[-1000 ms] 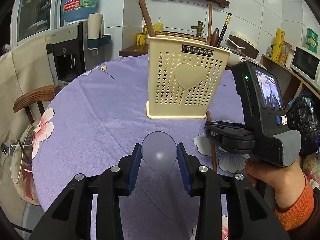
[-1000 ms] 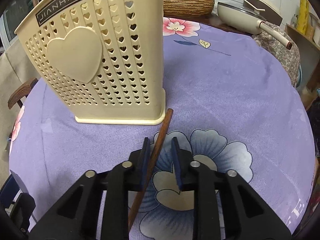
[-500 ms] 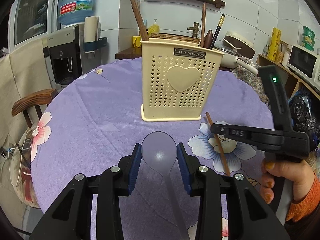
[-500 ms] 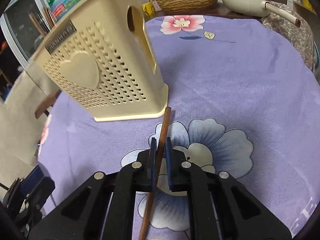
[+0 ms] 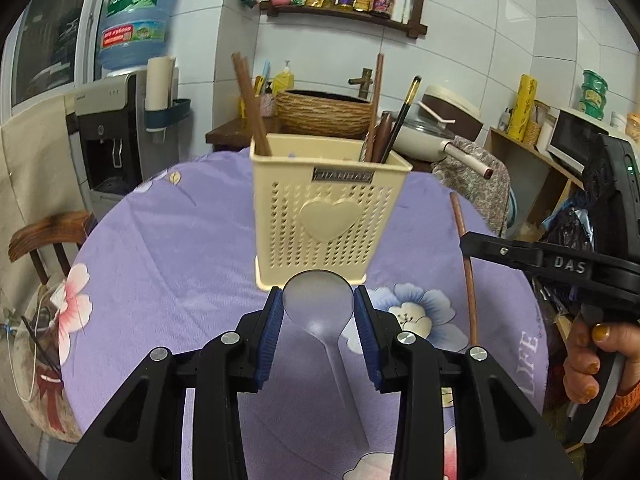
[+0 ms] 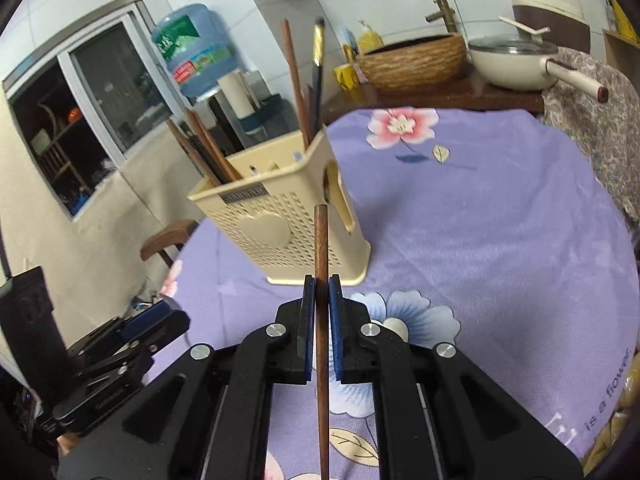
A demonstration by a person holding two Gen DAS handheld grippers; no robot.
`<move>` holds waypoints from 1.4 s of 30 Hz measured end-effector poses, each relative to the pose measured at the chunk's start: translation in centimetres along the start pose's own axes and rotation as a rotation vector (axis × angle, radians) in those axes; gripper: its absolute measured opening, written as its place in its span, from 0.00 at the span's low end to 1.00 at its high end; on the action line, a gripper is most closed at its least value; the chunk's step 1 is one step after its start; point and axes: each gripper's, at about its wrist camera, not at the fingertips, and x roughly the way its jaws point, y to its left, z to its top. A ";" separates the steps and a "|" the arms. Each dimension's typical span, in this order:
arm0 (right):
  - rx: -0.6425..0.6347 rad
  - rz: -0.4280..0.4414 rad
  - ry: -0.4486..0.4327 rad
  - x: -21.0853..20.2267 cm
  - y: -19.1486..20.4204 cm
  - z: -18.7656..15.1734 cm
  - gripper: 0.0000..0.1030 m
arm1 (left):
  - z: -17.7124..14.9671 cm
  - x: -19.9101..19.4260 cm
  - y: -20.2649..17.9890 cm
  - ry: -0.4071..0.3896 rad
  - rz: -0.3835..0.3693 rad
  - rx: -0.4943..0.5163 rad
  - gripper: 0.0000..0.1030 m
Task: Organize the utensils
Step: 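Lift the spoon and chopstick and carry them above the cream holder with both tools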
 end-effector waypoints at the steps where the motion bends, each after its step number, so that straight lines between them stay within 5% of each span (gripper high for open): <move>1: -0.009 0.012 -0.011 -0.8 0.2 0.3 0.07 | 0.4 -0.2 -0.2 -0.006 -0.004 0.006 0.34; 19: -0.160 0.061 -0.130 -7.1 5.1 6.9 0.07 | 8.8 -4.3 -0.8 -0.114 -0.012 0.079 0.34; 32: -0.254 0.004 -0.276 -9.7 10.6 15.8 0.07 | 18.4 -4.3 -0.4 -0.248 0.130 0.069 0.34; 42: -0.239 -0.069 -0.306 -5.4 10.0 17.5 0.07 | 17.7 0.6 0.0 -0.215 0.188 0.075 0.34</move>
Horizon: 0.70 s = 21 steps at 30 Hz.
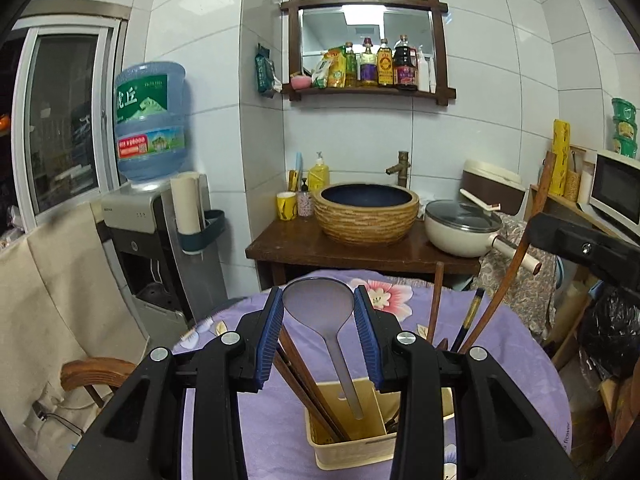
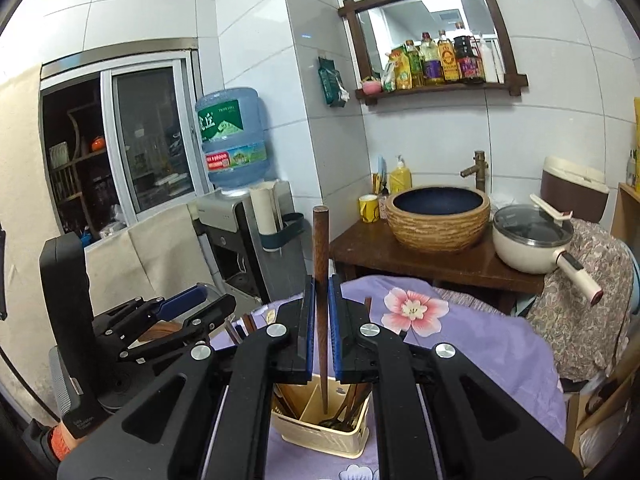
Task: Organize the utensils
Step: 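Lift the spoon and chopstick and carry them above the cream holder with both tools, then lower the spoon and chopstick into the holder and open both tools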
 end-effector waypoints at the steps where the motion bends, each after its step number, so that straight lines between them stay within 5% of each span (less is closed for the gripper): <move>1: 0.001 -0.007 0.010 0.6 -0.1 -0.6 0.07 | -0.5 0.4 -0.1 0.010 0.000 -0.002 0.34; 21: -0.009 -0.043 0.088 4.6 -1.3 -7.8 0.07 | -7.7 3.9 -1.7 0.099 -0.017 0.019 0.34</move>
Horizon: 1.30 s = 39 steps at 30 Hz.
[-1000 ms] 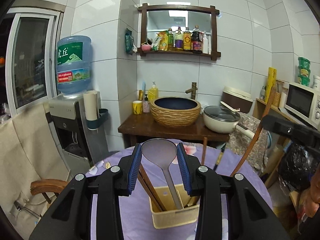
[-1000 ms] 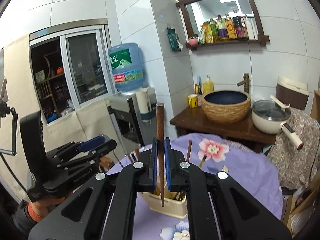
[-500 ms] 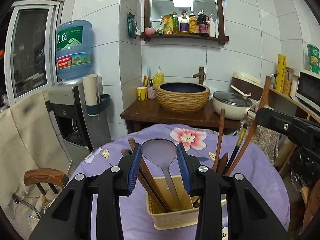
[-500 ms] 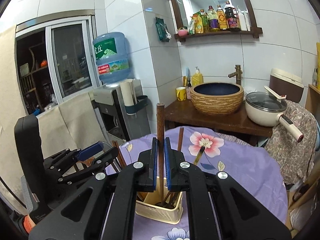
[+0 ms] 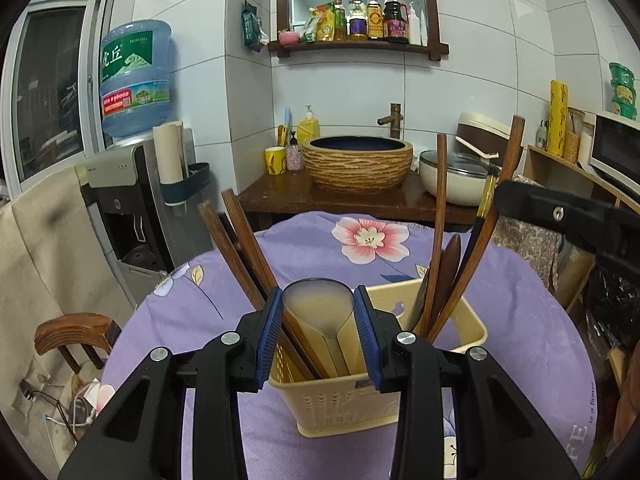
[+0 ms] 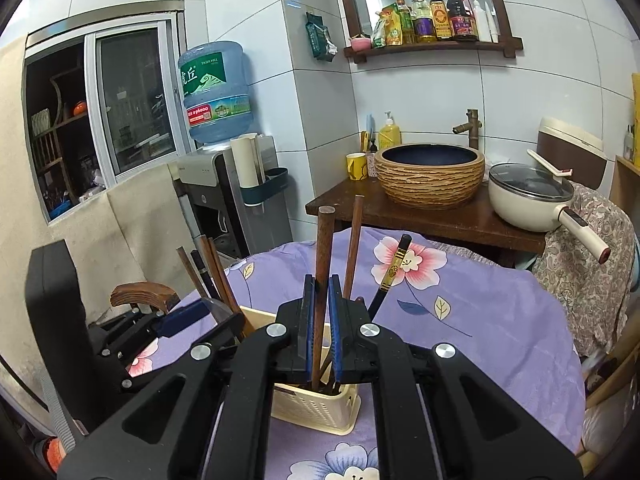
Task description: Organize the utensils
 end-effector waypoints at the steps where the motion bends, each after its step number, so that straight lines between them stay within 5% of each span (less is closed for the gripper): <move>1: -0.004 -0.002 -0.001 0.0 0.0 -0.1 0.07 | -0.2 0.2 0.0 0.004 0.002 0.002 0.35; 5: -0.006 -0.008 -0.009 0.0 -0.2 -0.3 0.07 | -0.9 0.5 -0.1 0.014 -0.005 0.002 0.35; 8: -0.016 -0.009 -0.004 0.1 -0.2 -0.5 0.09 | -1.1 0.2 -0.2 0.003 -0.005 0.007 0.45; 10: -0.024 -0.019 -0.015 -0.1 -0.2 -0.8 0.24 | -1.2 -0.4 -0.4 -0.019 -0.005 0.015 0.50; 11: -0.021 -0.020 -0.022 -0.3 -0.2 -0.9 0.44 | -1.2 -0.6 -0.5 -0.025 -0.005 0.018 0.50; 12: -0.012 -0.020 -0.042 -0.6 -0.5 -1.0 0.55 | -1.3 -1.0 -0.6 -0.036 -0.002 0.026 0.51; 22: -0.004 -0.059 -0.080 -3.5 -2.3 -2.7 0.60 | -3.1 -4.2 0.4 -0.092 -0.012 -0.021 0.74; 24: -0.008 -0.076 -0.087 -4.3 -2.5 -3.6 0.75 | -4.1 -5.3 0.7 -0.106 -0.017 -0.039 0.80; 28: -0.040 -0.108 -0.128 -6.8 -2.5 -6.9 0.83 | -6.8 -7.9 1.2 -0.150 -0.017 -0.068 0.93; 32: -0.055 -0.121 -0.146 -9.4 -2.1 -11.4 0.94 | -10.4 -10.7 1.3 -0.183 -0.010 -0.068 0.94; 39: -0.119 -0.137 -0.150 -12.7 0.0 -19.0 0.94 | -15.3 -15.0 0.9 -0.201 0.034 -0.080 0.94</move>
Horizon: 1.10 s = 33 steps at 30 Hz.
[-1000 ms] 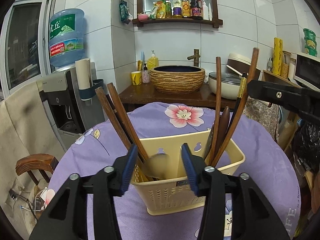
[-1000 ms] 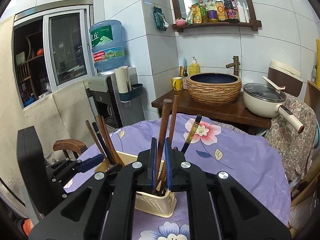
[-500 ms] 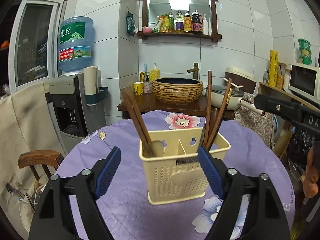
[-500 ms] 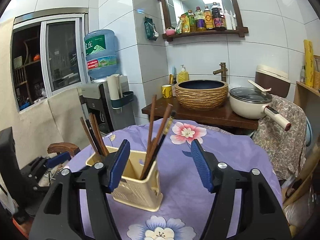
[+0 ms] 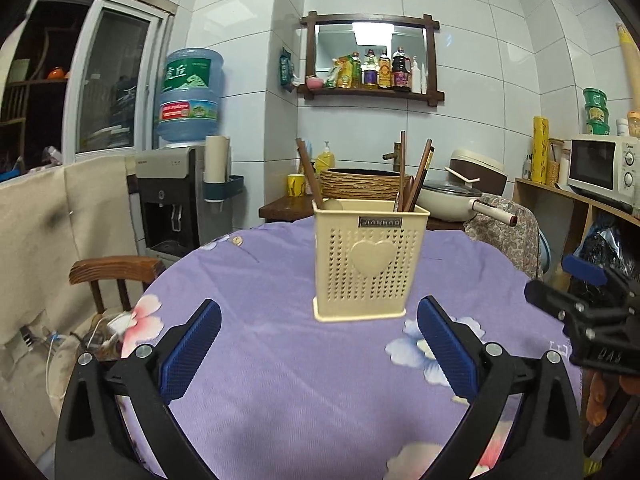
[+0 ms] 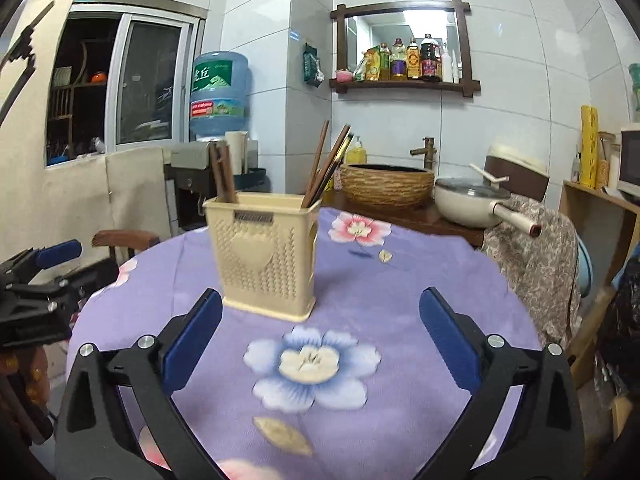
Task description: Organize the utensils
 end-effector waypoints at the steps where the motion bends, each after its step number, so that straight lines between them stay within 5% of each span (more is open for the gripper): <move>1: 0.000 0.012 0.002 -0.7 0.3 -0.8 0.94 | -0.5 -0.7 -0.1 -0.001 0.007 -0.003 0.94; 14: -0.015 0.036 -0.051 -8.0 2.3 -4.8 0.94 | -3.8 -5.6 0.6 0.015 0.034 -0.014 0.94; 33: 0.001 0.058 -0.026 -8.9 1.7 -4.7 0.94 | -4.1 -5.6 0.1 0.029 0.026 0.014 0.94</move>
